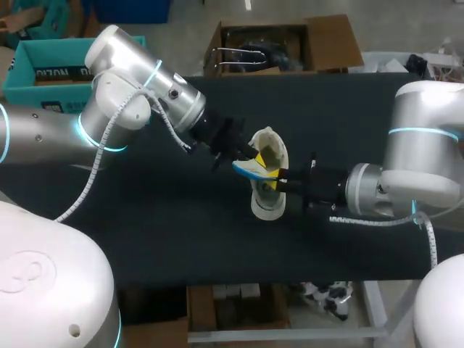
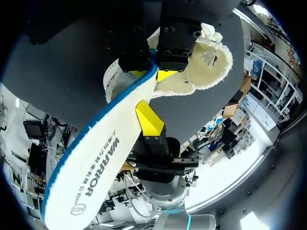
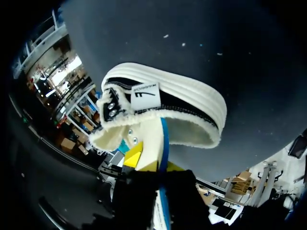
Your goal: Open the shoe tongue, take the insole out of the shoe, put the insole back into the shoe, and pack the shoe into the shoebox
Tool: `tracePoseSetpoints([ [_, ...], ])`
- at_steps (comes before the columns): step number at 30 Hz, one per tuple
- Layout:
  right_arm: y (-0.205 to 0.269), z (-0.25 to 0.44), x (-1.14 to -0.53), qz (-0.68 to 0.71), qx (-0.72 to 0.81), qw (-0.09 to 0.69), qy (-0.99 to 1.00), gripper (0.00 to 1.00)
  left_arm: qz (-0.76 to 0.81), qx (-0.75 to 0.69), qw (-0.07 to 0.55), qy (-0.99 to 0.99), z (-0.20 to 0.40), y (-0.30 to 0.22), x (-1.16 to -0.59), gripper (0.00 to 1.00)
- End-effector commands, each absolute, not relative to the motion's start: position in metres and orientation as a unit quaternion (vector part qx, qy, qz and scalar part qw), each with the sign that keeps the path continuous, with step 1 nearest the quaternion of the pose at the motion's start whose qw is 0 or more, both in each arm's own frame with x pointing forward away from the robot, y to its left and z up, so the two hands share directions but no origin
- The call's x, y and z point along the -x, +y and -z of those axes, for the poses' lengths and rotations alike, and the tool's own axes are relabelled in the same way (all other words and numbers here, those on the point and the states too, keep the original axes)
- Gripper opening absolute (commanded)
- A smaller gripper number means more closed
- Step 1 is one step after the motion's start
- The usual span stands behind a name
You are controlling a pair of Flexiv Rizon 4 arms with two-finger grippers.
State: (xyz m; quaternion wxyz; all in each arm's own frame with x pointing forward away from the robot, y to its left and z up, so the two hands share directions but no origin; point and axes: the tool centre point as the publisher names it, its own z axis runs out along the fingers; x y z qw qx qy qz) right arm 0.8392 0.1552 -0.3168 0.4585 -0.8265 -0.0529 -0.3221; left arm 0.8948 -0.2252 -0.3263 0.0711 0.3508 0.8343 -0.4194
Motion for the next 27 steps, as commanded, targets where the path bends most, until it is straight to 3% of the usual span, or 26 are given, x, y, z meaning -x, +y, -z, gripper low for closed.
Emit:
tracePoseSetpoints([
  [1,0.156,0.326,-0.846,0.327,0.822,0.464,-0.052,0.00,0.422,-0.353,0.062,0.832,0.333,-0.232,-0.898,0.00],
  [17,0.147,0.344,-0.861,0.328,0.824,0.460,-0.036,0.00,0.434,-0.336,0.050,0.834,0.342,-0.229,-0.900,0.00],
  [18,0.146,0.345,-0.861,0.329,0.823,0.462,-0.035,0.00,0.435,-0.337,0.049,0.833,0.341,-0.228,-0.898,0.09],
  [23,0.143,0.342,-0.857,0.332,0.821,0.463,-0.035,0.00,0.434,-0.339,0.051,0.833,0.340,-0.225,-0.893,0.08],
  [25,0.143,0.342,-0.856,0.333,0.821,0.462,-0.035,0.00,0.433,-0.339,0.051,0.834,0.339,-0.224,-0.892,0.14],
  [27,0.141,0.342,-0.856,0.334,0.821,0.461,-0.035,0.00,0.434,-0.338,0.052,0.833,0.338,-0.222,-0.889,0.29],
])
